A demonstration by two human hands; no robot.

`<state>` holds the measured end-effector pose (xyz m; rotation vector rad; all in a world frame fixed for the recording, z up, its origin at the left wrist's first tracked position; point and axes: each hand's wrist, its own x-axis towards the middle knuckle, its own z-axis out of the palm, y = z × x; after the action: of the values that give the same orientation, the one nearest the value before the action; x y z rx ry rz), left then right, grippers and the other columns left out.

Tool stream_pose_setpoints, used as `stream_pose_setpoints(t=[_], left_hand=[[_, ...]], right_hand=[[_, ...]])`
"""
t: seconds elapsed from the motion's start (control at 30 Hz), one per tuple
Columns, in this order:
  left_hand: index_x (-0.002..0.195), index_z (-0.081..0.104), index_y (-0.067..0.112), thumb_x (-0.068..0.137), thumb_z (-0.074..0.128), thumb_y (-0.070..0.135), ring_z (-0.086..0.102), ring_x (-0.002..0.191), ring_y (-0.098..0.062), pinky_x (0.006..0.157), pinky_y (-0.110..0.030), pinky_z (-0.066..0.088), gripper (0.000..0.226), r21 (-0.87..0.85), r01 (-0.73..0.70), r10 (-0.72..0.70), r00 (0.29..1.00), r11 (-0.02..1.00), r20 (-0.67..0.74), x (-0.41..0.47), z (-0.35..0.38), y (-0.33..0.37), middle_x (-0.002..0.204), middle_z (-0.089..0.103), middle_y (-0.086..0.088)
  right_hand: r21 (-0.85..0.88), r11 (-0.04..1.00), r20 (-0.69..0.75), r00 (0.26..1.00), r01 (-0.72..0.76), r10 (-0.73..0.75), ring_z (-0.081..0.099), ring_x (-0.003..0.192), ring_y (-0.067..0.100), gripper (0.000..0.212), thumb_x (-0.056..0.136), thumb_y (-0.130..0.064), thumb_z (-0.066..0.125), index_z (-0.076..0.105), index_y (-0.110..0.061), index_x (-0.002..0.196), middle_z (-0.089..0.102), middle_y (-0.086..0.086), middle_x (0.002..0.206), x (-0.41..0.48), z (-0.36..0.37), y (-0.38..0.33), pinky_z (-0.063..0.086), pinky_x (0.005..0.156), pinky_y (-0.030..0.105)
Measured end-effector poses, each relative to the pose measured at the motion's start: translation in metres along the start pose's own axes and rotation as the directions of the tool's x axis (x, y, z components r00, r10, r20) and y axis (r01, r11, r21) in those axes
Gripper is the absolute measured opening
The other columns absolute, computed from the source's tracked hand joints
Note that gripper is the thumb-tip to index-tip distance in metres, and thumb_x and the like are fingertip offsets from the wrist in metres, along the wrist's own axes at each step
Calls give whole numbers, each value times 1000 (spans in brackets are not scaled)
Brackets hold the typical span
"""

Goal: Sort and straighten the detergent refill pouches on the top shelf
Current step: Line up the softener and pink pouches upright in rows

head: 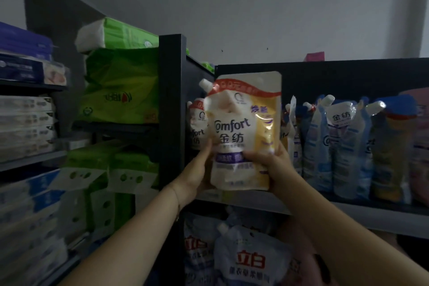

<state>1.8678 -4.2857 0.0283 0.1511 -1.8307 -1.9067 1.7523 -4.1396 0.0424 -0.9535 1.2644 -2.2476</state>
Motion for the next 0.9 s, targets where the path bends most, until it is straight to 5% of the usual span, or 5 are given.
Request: stream_pose_setpoints(t=[0.17,0.27,0.43,0.67,0.9], left_hand=[[127,53,34,75,71,57,53,123,-13,103,-30,39,60,228,-105,107,994,968,1,-7,9,-21,126,61,10],[149,18,31,76,78,38,43,122,4,99,-19,36,95,453,-264,334,939,852,-81,-4,19,-31,139,41,16],[149,-15,31,69,59,74,-10,142,4,113,-27,5,117,855,-393,673,736,338,72,2,15,-43,157,-13,11],[139,-41,25,89,32,57,-27,142,-11,118,-38,3,94,981,-185,635,764,54,110,21,-12,-50,147,-45,9],[136,-41,20,99,34,10,-39,137,-13,117,-29,-12,85,990,-127,512,855,58,80,41,-24,-55,138,-54,7]], right_hand=[[-31,998,-322,944,59,-66,70,86,27,69,56,-2,87,56,-20,115,71,4,101,7,-3,-6,59,72,49],[-140,984,-355,922,112,-156,67,87,19,58,64,-6,86,54,-20,111,68,-1,98,7,5,-6,58,72,42],[-403,859,-244,868,316,-433,65,84,4,50,68,-6,84,53,-22,104,66,-6,95,9,27,13,56,69,27],[-441,770,48,869,461,-492,61,86,-8,41,80,-8,75,51,-30,105,64,-27,90,39,54,47,50,70,13],[-444,872,-21,971,205,-239,61,105,13,60,82,-17,74,37,-30,127,60,-7,115,73,45,84,52,85,29]])
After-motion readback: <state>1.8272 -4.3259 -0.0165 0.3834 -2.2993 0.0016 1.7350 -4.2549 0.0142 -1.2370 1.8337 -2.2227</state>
